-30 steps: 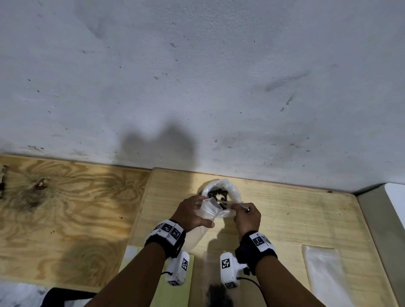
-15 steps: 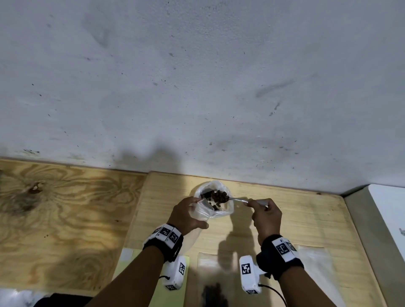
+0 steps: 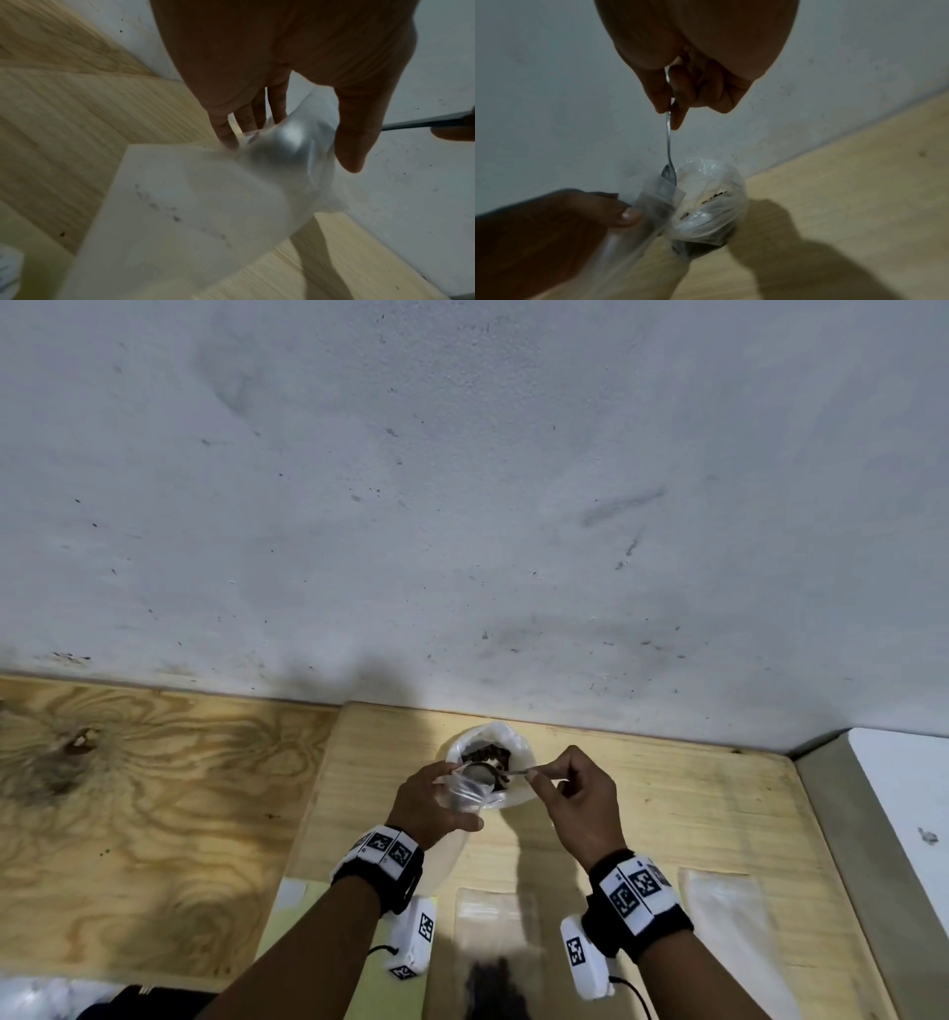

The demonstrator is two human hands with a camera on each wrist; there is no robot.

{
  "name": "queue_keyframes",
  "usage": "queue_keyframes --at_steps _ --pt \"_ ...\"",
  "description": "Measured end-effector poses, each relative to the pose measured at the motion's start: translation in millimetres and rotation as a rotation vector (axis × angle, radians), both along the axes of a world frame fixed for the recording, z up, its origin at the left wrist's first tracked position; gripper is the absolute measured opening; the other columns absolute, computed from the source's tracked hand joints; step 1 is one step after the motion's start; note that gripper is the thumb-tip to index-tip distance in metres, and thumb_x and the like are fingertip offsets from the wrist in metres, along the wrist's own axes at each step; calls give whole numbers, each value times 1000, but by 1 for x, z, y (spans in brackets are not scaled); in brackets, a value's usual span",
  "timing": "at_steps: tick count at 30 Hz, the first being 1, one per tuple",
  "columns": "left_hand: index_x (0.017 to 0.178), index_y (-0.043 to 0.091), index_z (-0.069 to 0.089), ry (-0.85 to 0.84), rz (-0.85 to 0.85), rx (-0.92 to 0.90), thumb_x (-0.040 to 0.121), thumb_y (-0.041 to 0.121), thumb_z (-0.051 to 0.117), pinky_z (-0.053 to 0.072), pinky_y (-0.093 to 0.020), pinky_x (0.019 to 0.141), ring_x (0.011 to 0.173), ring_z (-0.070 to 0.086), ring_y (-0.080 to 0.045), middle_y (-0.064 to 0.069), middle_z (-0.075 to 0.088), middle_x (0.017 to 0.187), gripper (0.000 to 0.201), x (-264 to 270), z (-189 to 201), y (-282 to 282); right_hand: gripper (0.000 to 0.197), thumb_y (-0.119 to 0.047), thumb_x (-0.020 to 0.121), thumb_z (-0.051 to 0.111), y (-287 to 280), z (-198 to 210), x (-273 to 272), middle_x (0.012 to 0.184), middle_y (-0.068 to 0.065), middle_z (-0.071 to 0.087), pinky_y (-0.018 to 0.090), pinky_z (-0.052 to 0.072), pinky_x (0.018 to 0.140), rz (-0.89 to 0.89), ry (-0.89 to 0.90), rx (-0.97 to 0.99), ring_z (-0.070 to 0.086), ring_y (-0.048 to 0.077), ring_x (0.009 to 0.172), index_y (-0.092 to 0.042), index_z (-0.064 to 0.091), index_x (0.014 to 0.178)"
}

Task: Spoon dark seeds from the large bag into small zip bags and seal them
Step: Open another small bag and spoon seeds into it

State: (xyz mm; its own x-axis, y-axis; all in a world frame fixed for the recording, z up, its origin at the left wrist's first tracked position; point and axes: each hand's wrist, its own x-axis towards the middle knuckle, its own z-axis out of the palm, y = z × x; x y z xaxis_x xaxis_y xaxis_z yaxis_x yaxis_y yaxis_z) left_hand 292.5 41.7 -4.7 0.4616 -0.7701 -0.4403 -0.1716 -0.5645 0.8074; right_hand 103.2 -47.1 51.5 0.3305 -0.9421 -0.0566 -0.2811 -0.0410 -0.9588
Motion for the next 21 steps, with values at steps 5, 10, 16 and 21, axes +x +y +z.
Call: queue_keyframes --at_steps 5,10,16,21 --pt "127 22 59 13 -3 -9 49 16 96 48 -22 79 104 61 -15 -1 64 119 86 1 1 1 38 -6 80 78 -12 -1 -12 62 1 60 21 34 50 -125 -60 -14 39 10 51 -21 48 62" --pt "128 23 57 21 -7 4 52 17 95 47 -19 75 99 61 -13 1 64 117 85 4 3 0 38 -8 83 74 -21 -18 -9 62 2 54 17 31 46 -260 28 -35 39 9 51 -16 43 63" --pt "126 25 59 24 -29 22 50 20 95 54 -28 82 97 64 -13 1 66 115 85 12 4 -4 38 -20 87 72 -14 -54 11 53 2 50 28 37 49 -227 215 -45 38 17 42 -22 41 65" --pt "122 29 59 25 -74 13 50 19 95 53 -25 80 97 61 -10 5 63 115 81 15 5 -5 39 -16 87 72 -6 -66 26 57 -3 44 25 35 54 -271 155 84 40 12 53 -14 40 65"
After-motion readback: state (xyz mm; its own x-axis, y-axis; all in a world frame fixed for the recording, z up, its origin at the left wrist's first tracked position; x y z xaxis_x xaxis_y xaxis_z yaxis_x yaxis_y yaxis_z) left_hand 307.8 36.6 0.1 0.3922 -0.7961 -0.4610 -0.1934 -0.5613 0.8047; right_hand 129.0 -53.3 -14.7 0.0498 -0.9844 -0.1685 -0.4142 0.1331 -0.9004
